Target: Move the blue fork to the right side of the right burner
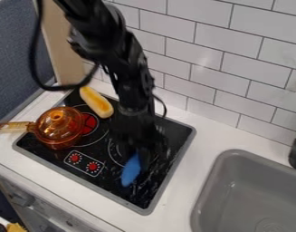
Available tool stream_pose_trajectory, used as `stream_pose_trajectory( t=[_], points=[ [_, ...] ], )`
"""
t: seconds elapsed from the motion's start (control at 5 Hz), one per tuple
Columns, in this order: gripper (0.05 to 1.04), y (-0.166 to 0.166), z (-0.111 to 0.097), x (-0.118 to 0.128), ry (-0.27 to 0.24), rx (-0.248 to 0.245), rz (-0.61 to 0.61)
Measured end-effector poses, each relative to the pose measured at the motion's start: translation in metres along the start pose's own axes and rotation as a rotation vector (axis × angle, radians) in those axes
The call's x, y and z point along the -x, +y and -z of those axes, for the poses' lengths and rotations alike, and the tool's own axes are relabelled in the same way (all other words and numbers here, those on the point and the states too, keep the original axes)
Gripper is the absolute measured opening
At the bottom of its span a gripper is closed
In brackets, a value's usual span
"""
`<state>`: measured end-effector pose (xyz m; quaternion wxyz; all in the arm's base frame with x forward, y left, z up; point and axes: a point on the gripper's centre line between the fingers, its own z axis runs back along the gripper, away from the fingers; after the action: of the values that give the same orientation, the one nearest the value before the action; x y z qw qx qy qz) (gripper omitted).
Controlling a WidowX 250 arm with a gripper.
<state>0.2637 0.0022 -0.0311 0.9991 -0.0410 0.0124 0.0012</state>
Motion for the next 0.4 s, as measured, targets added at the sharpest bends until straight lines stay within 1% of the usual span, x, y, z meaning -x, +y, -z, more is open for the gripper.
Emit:
stream_pose_trajectory(
  t=[0.2,0.4],
  points=[
    [0.406,-0.0044,0.0155,-0.0017,0.020,-0.015,0.023],
    [0.406,-0.0098,0.0199,-0.0057,0.011,0.011,0.043]
  ],
)
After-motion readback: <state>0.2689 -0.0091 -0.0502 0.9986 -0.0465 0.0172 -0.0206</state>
